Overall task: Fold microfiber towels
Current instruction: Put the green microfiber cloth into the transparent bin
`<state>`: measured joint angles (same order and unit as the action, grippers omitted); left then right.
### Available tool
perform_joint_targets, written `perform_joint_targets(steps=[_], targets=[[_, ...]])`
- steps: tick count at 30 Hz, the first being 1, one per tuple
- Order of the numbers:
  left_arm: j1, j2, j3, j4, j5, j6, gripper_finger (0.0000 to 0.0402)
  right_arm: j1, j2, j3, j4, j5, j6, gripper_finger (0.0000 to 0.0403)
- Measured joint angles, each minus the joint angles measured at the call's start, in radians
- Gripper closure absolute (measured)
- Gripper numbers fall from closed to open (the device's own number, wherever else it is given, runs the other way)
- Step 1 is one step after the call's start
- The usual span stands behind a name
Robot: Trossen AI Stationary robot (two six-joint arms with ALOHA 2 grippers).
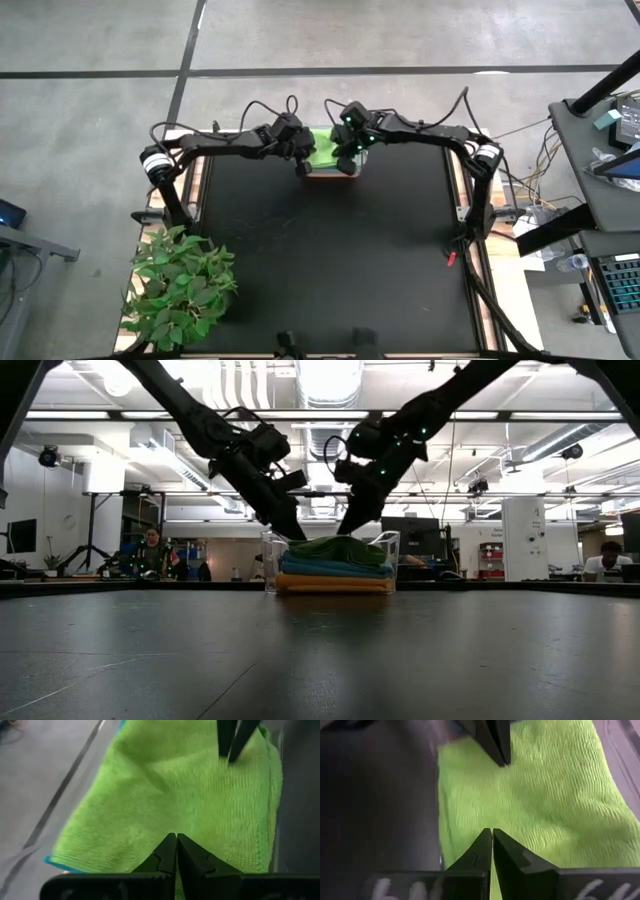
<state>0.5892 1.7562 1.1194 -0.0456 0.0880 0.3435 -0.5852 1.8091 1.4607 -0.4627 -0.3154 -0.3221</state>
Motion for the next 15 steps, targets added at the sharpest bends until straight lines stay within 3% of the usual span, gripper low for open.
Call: perform_joint_targets(steps=[7,15], targets=[[0.000,-0.031,0.000,0.022,-0.011,0.002,0.0402,0.014,0.079,0.001,0.096,-0.005,0.064,0.0394],[0.000,-0.020,0.000,0.093,-0.018,0.002,0.0402,-0.032,0.026,0.006,0.147,0.002,0.050,0.0394]])
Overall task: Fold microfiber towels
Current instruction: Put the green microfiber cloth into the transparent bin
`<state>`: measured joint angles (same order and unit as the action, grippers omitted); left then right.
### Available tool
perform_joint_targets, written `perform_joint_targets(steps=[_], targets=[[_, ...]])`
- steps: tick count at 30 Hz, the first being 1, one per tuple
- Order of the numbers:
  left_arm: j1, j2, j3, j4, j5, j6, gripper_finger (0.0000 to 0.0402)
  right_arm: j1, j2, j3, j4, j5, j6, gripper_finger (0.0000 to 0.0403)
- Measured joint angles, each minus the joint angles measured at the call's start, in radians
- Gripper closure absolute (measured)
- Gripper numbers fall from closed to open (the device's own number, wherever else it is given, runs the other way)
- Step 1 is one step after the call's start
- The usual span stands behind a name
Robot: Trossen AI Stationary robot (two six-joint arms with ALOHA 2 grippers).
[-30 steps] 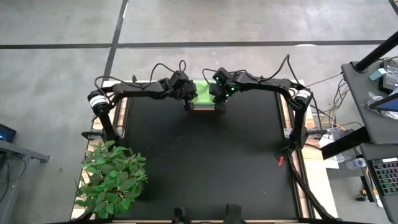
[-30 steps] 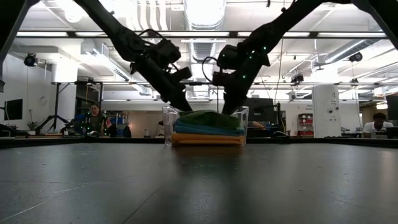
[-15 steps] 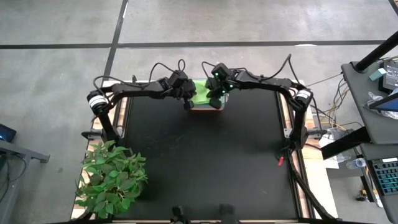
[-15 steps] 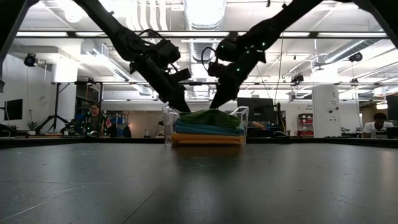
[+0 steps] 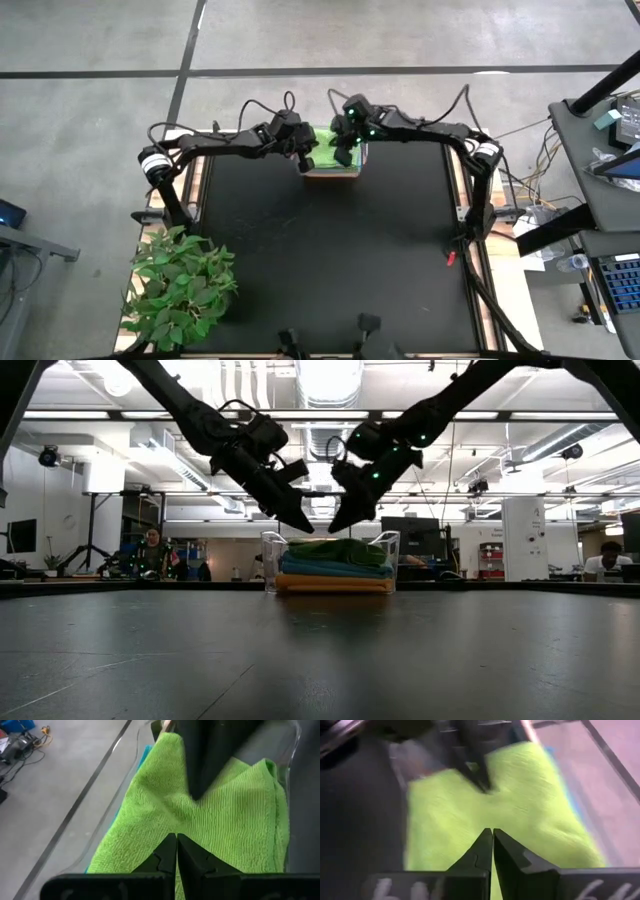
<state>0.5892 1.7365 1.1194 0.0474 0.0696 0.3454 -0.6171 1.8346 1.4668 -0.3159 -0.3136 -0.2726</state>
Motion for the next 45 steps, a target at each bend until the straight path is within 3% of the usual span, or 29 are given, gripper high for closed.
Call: perform_joint_targets(steps=[10,19,26,31,45], targets=[[0.000,0.037,-0.002,-0.005,0.000,-0.025,0.0402,-0.117,0.002,-0.009,-0.143,0.010,-0.032,0.0394],[0.000,0.040,-0.010,-0.034,-0.052,-0.055,0.0402,-0.119,0.004,-0.005,-0.167,0.279,-0.095,0.0394],[0.001,0.035,-0.008,-0.035,-0.075,-0.055,0.0402,-0.089,-0.039,-0.002,-0.200,0.274,-0.094,0.0394],[-0.007,0.028,-0.007,-0.029,-0.052,-0.048,0.0402,-0.057,-0.040,-0.002,-0.240,0.145,-0.082,0.0394],[-0.008,0.028,-0.013,-0.039,-0.001,-0.051,0.0402,-0.003,-0.018,-0.006,-0.278,0.062,-0.065,0.0394]])
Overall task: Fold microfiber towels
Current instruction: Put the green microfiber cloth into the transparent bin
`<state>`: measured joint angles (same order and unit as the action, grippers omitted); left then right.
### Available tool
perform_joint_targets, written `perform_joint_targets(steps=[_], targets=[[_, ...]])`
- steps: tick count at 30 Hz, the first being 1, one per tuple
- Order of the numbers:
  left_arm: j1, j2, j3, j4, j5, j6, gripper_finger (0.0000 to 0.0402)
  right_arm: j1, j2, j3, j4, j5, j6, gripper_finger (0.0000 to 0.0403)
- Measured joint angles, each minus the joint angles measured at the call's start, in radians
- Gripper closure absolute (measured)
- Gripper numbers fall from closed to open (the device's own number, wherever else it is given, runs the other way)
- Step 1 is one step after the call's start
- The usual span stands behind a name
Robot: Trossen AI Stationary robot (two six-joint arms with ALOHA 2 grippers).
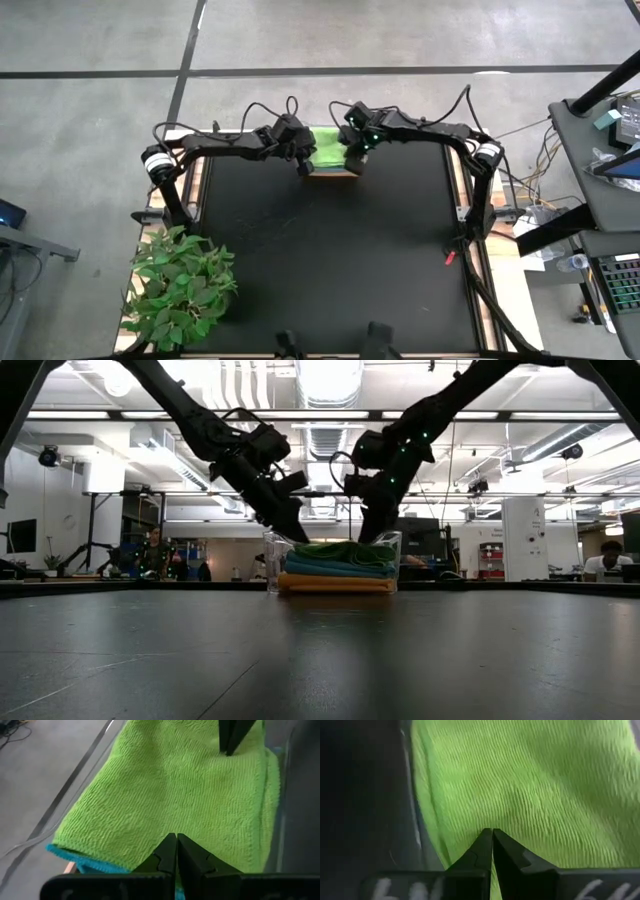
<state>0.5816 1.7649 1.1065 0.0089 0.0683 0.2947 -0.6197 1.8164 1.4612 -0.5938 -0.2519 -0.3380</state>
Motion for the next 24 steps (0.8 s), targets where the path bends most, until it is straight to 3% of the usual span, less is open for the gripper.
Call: perform_joint_targets(steps=[7,15,24], targets=[[0.000,0.000,0.001,-0.038,-0.064,0.000,0.0402,0.000,-0.025,0.011,-0.023,0.179,0.017,0.0394],[-0.003,0.000,0.008,-0.037,-0.069,0.001,0.0402,0.009,-0.025,0.001,0.052,0.014,0.065,0.0394],[-0.007,0.000,0.013,-0.034,-0.054,0.000,0.0402,0.032,0.060,-0.003,0.197,0.008,0.094,0.0394]])
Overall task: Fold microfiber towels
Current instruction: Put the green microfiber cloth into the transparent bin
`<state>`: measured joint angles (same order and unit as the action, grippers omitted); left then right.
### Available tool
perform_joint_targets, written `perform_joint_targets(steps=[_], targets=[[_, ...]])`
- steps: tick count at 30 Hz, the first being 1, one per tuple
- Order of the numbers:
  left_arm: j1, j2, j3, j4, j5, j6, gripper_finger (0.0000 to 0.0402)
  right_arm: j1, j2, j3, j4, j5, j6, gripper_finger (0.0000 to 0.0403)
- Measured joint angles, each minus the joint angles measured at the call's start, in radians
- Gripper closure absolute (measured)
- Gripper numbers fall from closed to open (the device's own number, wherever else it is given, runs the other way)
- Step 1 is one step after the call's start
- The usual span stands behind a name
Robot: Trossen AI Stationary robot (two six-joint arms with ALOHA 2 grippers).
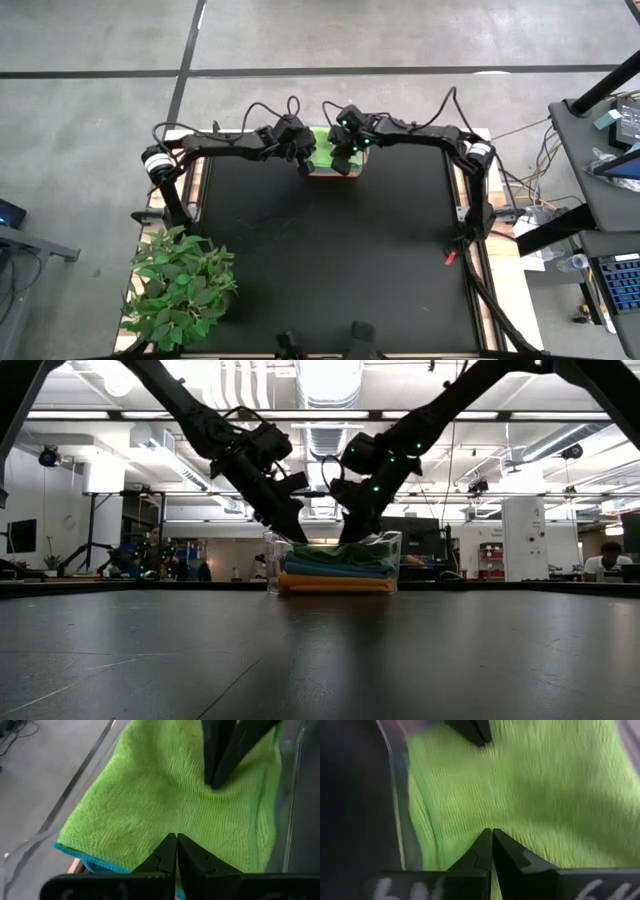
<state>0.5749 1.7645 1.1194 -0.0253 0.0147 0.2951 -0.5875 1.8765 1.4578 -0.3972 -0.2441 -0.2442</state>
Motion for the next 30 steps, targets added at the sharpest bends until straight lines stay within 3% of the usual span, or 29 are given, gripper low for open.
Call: perform_joint_targets(steps=[5,9,12,19,30], targets=[[-0.001,-0.002,0.006,0.006,0.012,0.000,0.0402,0.008,0.018,0.003,0.086,-0.004,0.023,0.0394],[-0.002,-0.002,0.005,0.017,0.095,0.000,0.0402,0.007,0.011,0.010,0.079,-0.002,0.018,0.0394],[-0.003,-0.001,0.004,0.017,0.156,-0.001,0.0402,0.003,-0.008,0.029,0.001,0.001,-0.010,0.0394],[-0.004,0.001,-0.007,0.016,0.163,-0.001,0.0402,-0.005,-0.012,0.047,-0.160,0.001,-0.029,0.0394],[-0.010,0.001,-0.010,0.022,0.163,-0.005,0.0402,-0.002,0.024,0.014,0.046,-0.026,0.010,0.0394]])
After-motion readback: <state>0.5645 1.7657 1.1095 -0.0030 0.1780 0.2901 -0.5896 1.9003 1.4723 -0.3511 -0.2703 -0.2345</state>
